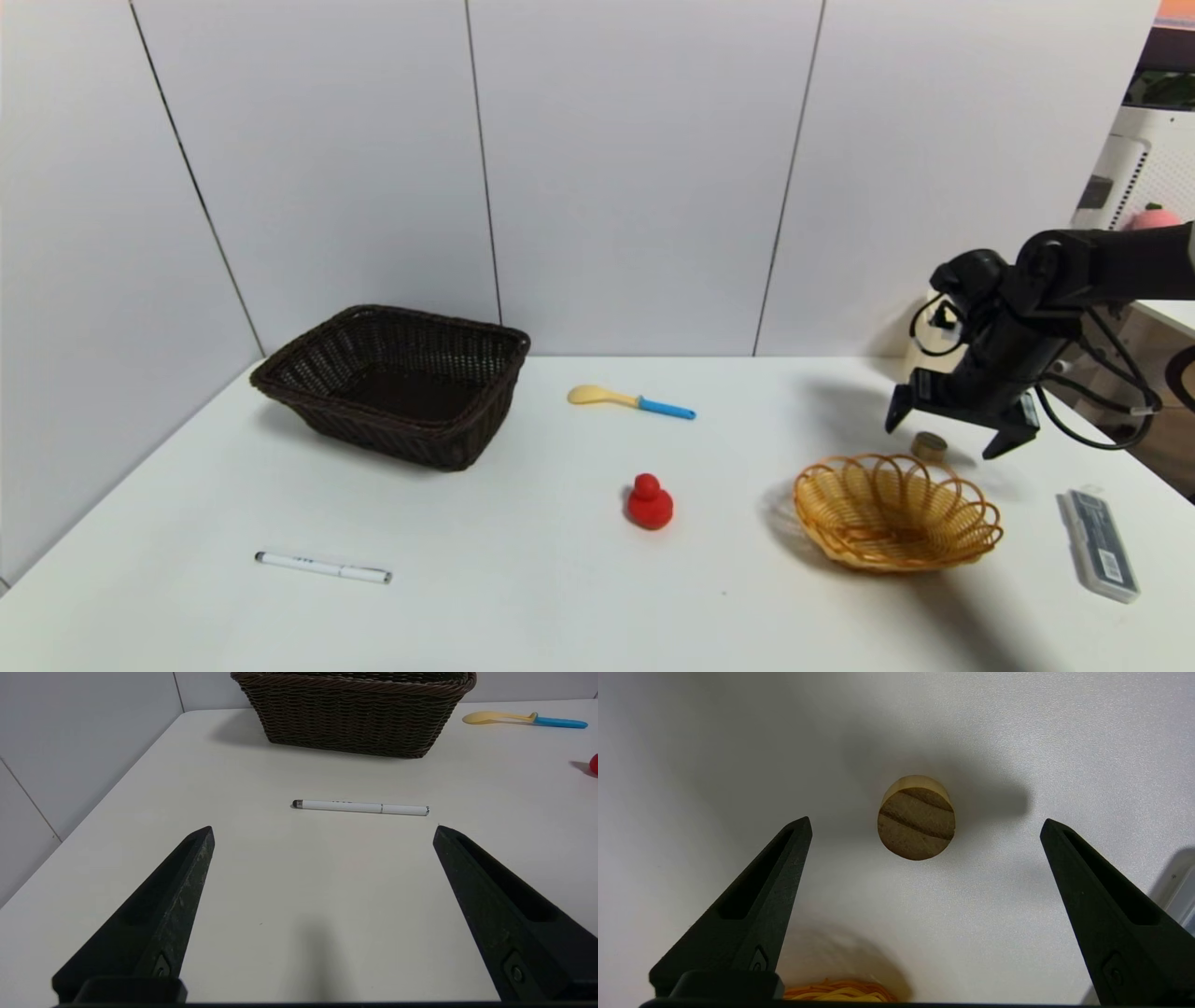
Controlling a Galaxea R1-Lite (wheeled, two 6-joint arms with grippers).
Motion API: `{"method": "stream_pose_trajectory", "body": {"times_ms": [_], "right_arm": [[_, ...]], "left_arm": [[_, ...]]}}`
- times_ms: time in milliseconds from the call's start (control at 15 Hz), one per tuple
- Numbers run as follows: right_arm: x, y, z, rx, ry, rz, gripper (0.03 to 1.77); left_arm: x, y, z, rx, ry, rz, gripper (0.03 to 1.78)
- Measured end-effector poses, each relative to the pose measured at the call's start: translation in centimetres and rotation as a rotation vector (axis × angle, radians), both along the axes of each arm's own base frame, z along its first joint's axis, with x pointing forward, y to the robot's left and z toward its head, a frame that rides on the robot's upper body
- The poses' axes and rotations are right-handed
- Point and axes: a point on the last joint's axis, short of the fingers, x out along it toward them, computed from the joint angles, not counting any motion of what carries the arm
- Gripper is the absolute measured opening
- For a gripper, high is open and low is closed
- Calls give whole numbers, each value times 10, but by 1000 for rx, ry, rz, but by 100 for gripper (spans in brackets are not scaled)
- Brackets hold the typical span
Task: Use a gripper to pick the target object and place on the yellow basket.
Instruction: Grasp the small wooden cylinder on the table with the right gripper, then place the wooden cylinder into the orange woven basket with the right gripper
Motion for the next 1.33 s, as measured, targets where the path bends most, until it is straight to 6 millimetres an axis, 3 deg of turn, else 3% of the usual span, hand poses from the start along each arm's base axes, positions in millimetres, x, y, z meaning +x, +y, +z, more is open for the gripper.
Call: {"method": "stream_pose_trajectory", "body": {"times_ms": [267, 333, 533, 733, 800, 867, 1133, 1333], "right_arm": [[1, 0, -3, -4, 10, 7, 169], [1, 0, -5, -5, 14, 9, 160], [3, 1, -9, -3, 24, 11, 112], [4, 2, -13, -2, 33, 14, 79], [4, 2, -13, -2, 33, 15, 56], [5, 3, -14, -2, 32, 16, 46], [4, 3, -9, -5, 22, 22, 46], [-7, 4, 22, -19, -52, 54, 46]], "left_arm": [[0, 0, 0, 0, 0, 0, 169], [0, 0, 0, 0, 0, 0, 169], [0, 0, 0, 0, 0, 0, 169], [0, 0, 0, 0, 0, 0, 169], [0, 0, 0, 0, 0, 0, 169], [0, 0, 0, 0, 0, 0, 169], [0, 0, 0, 0, 0, 0, 169], [0, 0, 0, 0, 0, 0, 169]]}}
